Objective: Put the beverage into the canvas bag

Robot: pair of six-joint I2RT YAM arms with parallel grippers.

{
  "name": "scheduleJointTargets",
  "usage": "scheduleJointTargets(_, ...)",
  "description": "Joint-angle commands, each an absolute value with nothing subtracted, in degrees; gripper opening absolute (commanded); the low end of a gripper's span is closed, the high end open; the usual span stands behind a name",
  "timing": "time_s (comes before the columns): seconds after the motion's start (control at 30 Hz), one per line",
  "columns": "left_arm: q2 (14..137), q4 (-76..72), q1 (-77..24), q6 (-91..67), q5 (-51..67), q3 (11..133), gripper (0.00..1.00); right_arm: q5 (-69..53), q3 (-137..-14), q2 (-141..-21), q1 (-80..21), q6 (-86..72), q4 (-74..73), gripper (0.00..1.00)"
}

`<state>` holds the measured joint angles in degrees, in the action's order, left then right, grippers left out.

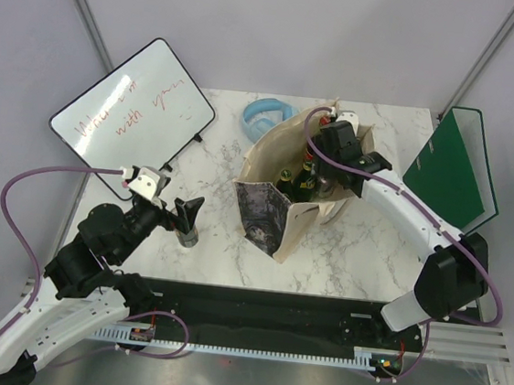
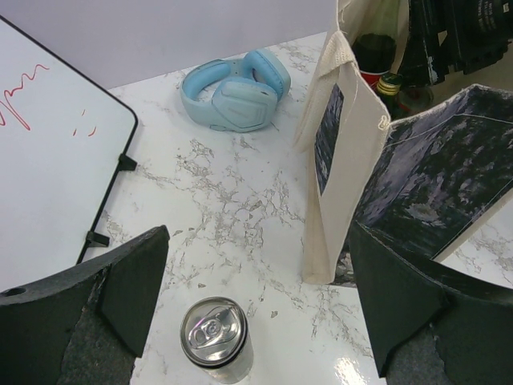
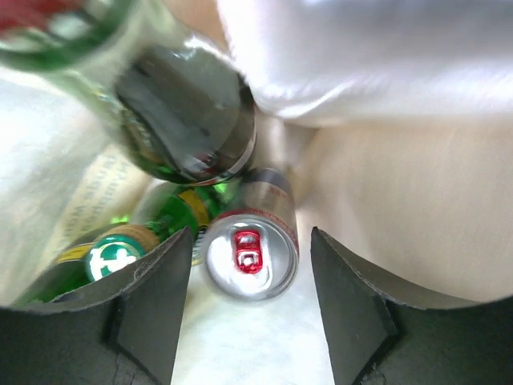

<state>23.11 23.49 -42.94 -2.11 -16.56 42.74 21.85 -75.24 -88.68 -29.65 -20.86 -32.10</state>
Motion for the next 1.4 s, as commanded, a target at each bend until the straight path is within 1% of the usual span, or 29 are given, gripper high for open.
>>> scheduleJointTargets(0.0, 23.03, 22.06, -42.98, -1.85, -18.02, 42.80, 1.00, 21.09, -79.10, -85.52, -29.79, -21.36, -30.94, 0.69)
scheduleJointTargets(0.27, 23.03, 22.15, -42.89, -1.85, -18.19, 42.89, 1.00, 21.27, -82.17, -85.08, -29.79, -21.01, -33.92, 0.70)
scheduleJointTargets(0.47, 23.47, 22.24, -42.98, -2.28, -18.54, 43.24, 1.00, 19.95, -89.73, -82.71, -29.88, -20.22, -39.46, 0.70)
scheduleJointTargets(0.6, 25.57, 24.60, -42.89, -7.10, -22.49, 46.92, 1.00, 18.72, -96.13, -81.04, -31.02, -19.86, -42.53, 0.69)
scheduleJointTargets(0.7, 28.21, 27.94, -42.98, -9.75, -22.51, 50.43, 1.00, 19.07, -100.18, -80.95, -34.53, -19.51, -44.47, 0.69)
scheduleJointTargets(0.87, 29.01, 31.46, -42.98, -12.39, -12.49, 55.98, 1.00, 22.67, -105.72, -82.53, -46.04, -18.81, -44.82, 0.69)
scheduleJointTargets(1.0, 27.25, 33.04, -42.98, -13.88, -7.48, 63.17, 1.00, 22.50, -107.58, -84.72, -53.07, -17.76, -40.28, 0.70)
scheduleJointTargets(1.13, 25.06, 34.01, -42.98, -15.20, -5.54, 67.93, 1.00, 21.89, -109.15, -88.32, -60.53, -15.82, -36.13, 0.71)
scheduleJointTargets(1.37, 19.96, 33.14, -42.98, -16.79, -1.76, 71.63, 1.00, 17.32, -114.07, -97.37, -65.12, -15.12, -31.99, 0.71)
